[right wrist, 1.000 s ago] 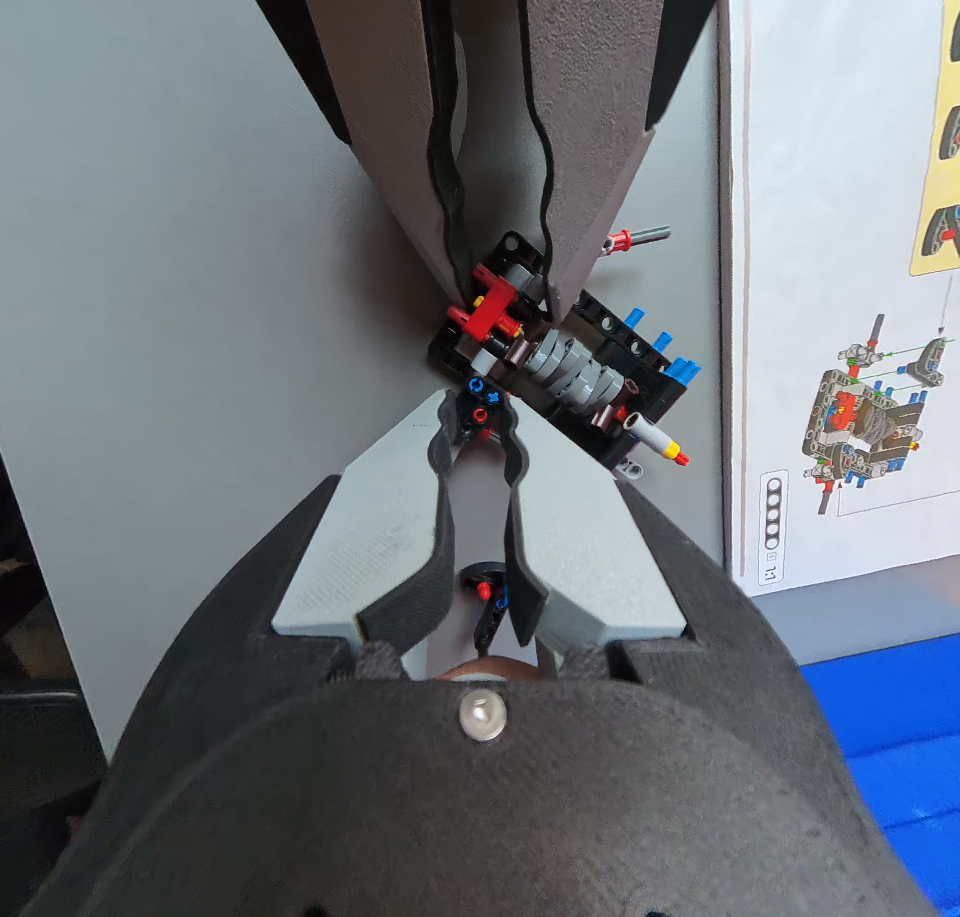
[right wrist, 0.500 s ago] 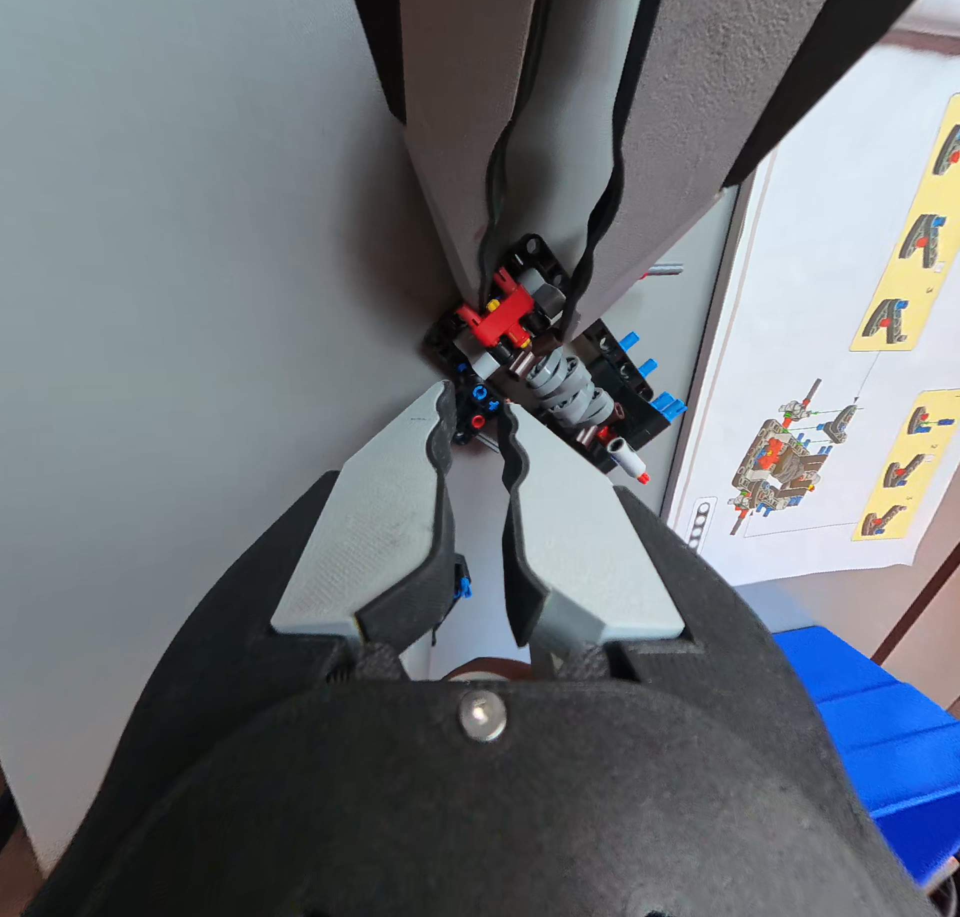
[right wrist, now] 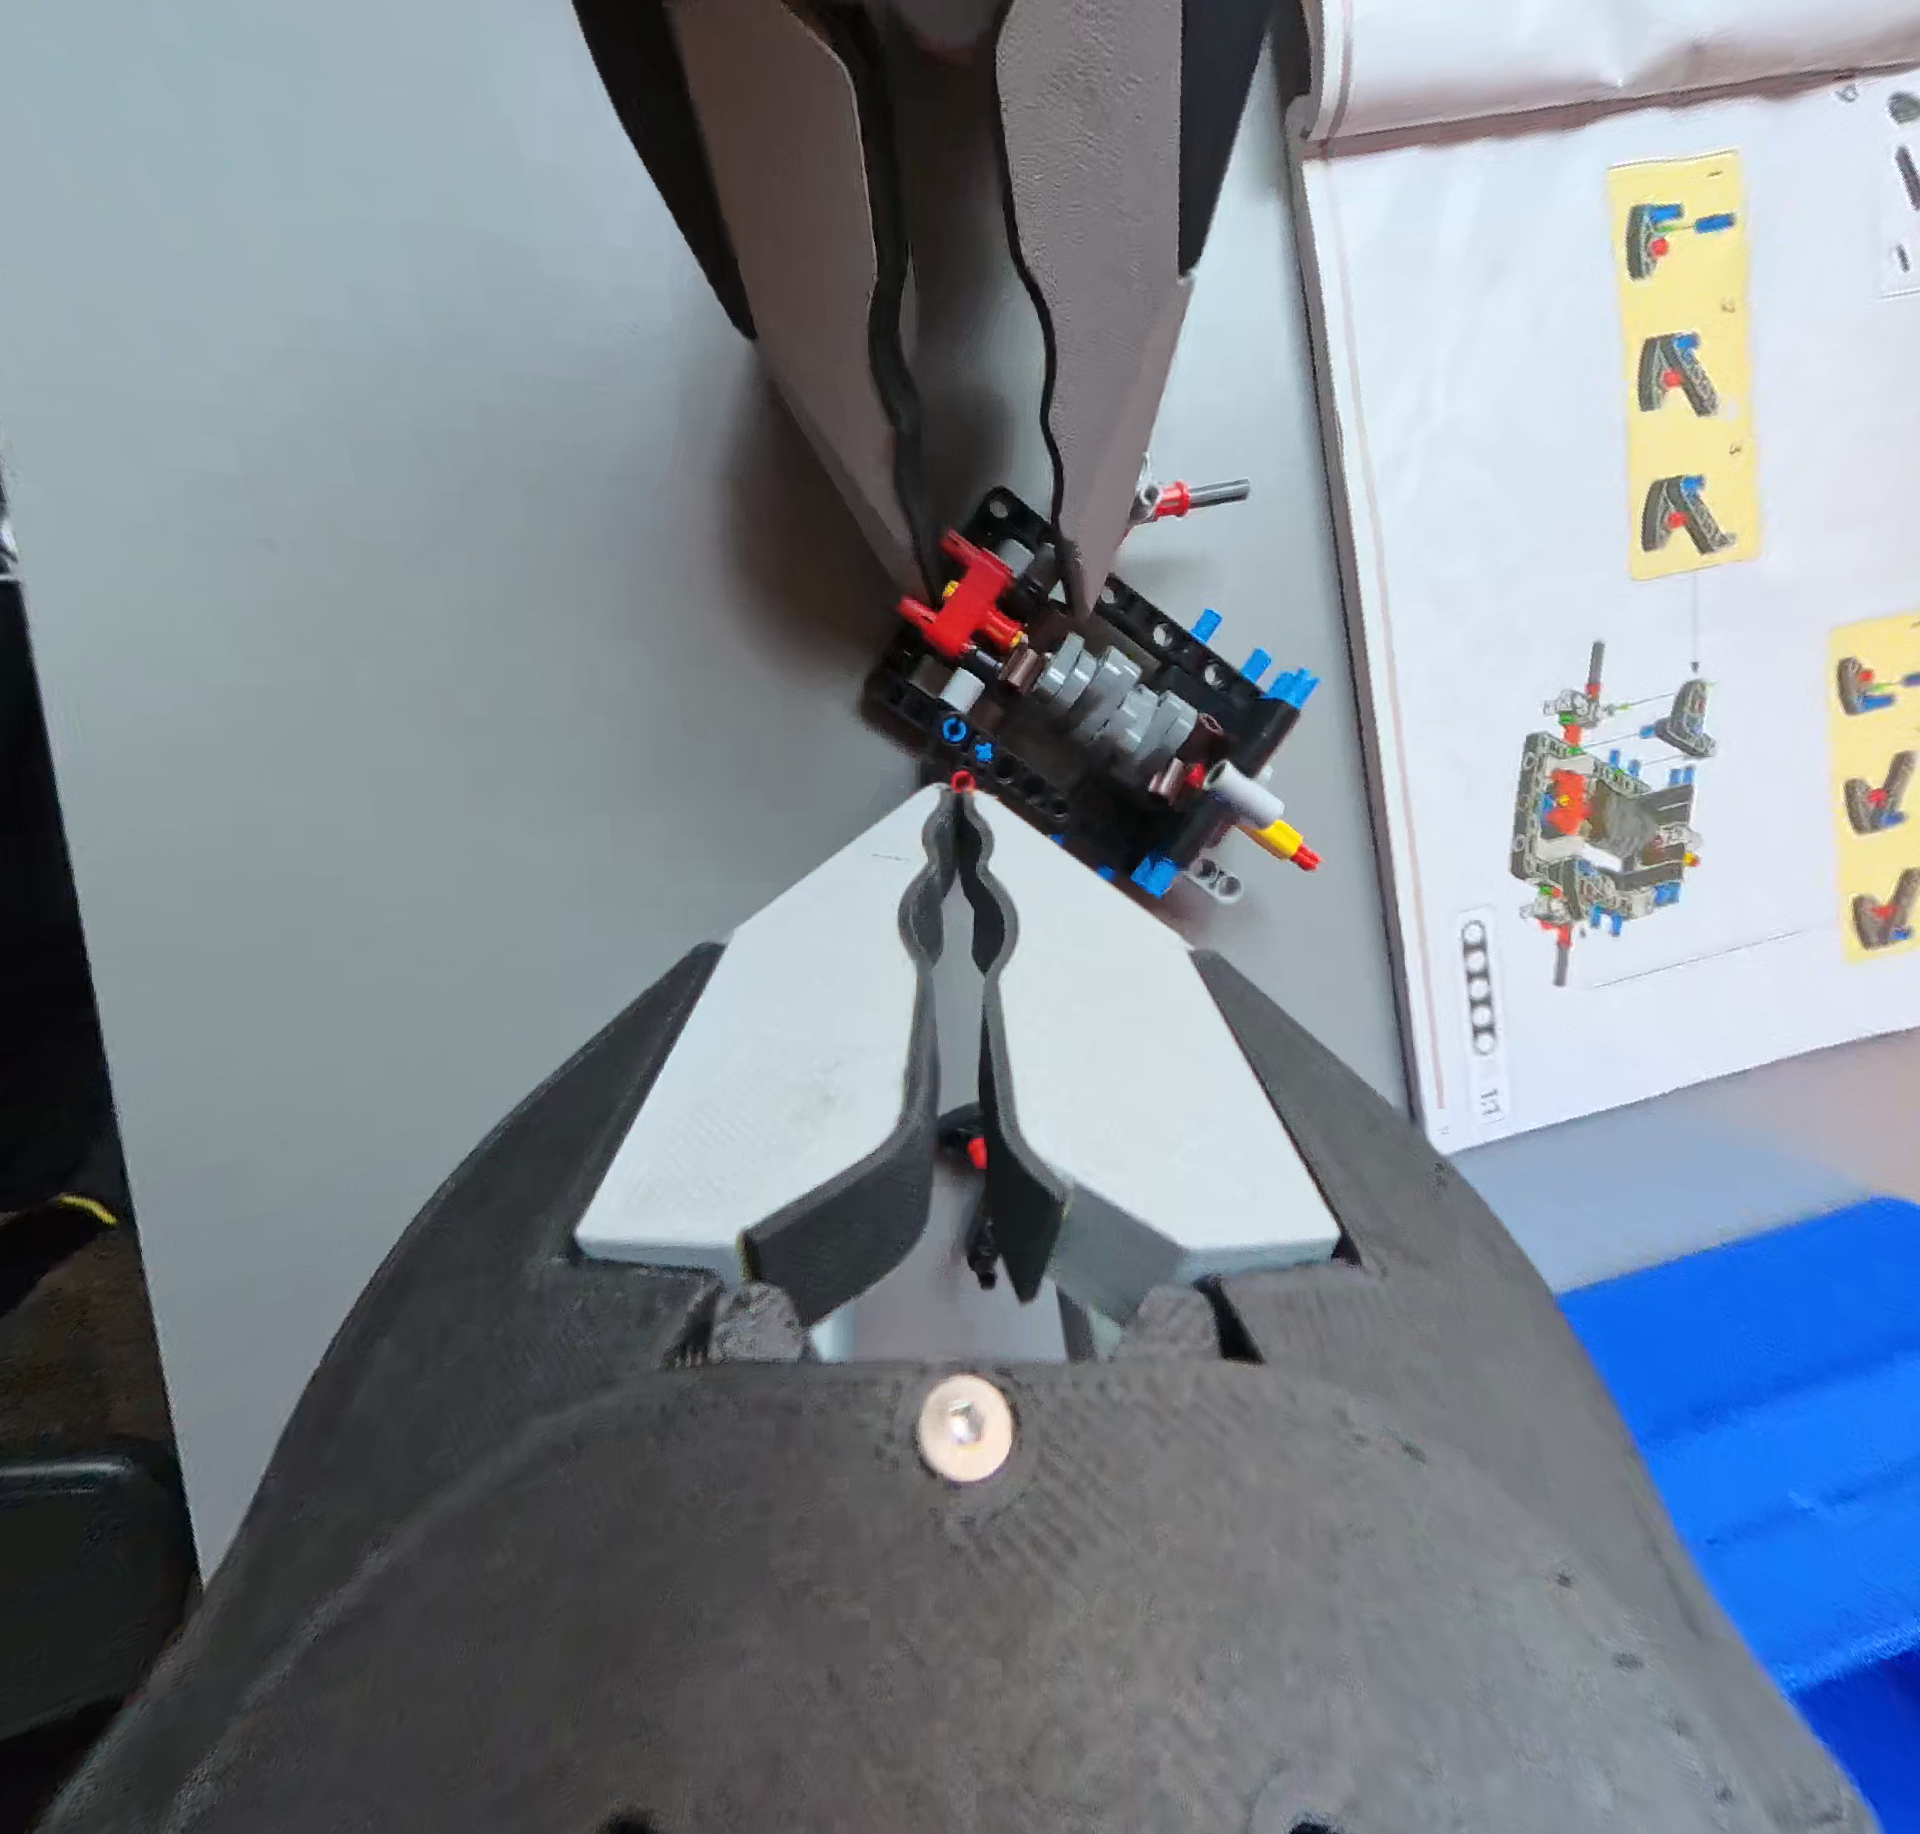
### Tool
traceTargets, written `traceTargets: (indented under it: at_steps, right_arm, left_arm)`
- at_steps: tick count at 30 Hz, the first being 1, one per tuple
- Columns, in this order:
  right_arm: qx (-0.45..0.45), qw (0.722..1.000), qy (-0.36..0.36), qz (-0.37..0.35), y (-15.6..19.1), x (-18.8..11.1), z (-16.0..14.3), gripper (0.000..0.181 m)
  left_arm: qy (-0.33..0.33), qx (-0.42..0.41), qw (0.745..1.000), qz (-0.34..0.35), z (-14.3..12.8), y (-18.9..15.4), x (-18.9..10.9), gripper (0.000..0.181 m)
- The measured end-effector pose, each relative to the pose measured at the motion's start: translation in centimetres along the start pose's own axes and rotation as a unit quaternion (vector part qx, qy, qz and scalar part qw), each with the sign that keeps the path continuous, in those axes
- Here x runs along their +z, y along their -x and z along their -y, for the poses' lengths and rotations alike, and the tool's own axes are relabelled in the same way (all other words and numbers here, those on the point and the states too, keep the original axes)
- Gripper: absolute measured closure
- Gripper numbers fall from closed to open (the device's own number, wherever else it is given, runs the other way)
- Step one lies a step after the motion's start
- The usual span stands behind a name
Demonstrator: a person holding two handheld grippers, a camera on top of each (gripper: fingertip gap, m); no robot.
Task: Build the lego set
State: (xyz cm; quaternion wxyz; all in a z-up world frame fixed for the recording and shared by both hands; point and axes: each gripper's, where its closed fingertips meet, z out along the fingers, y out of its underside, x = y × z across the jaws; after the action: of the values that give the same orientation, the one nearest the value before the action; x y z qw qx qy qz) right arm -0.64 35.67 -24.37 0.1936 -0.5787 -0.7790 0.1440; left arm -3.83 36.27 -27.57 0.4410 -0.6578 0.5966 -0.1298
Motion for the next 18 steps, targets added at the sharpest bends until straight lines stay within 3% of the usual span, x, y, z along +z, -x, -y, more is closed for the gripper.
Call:
traceTargets:
  at_steps: [5, 8, 11, 13, 15, 18]
  right_arm:
    - [-0.005, 0.998, 0.06, -0.003, -0.3, 0.9, 0.3, 0.181]
    - [-0.007, 0.999, 0.041, -0.005, -0.8, 0.3, 1.1, 0.181]
    - [-0.006, 0.999, 0.043, 0.003, -0.1, 2.5, 0.8, 0.181]
    - [-0.033, 0.996, 0.083, 0.019, 1.0, 4.5, -0.3, 0.181]
    - [-0.072, 0.992, 0.104, 0.012, 1.6, 4.6, 0.1, 0.181]
    - [-0.034, 0.999, 0.001, 0.019, 1.7, 1.5, 3.4, 0.181]
  left_arm:
    - [0.0, 0.007, 1.0, 0.006, 0.0, 0.0, 0.0, 0.157]
    - [0.0, 0.009, 1.0, 0.009, 0.0, 0.0, 0.1, 0.157]
    - [0.001, 0.006, 1.0, 0.011, 0.0, 0.1, 0.1, 0.158]
    - [0.003, 0.007, 1.0, 0.019, 0.4, 0.1, 0.6, 0.158]
    - [0.001, 0.025, 0.999, 0.027, 0.4, 0.1, 0.6, 0.158]
    - [0.001, 0.018, 1.0, 0.023, 0.1, 0.3, 0.3, 0.158]
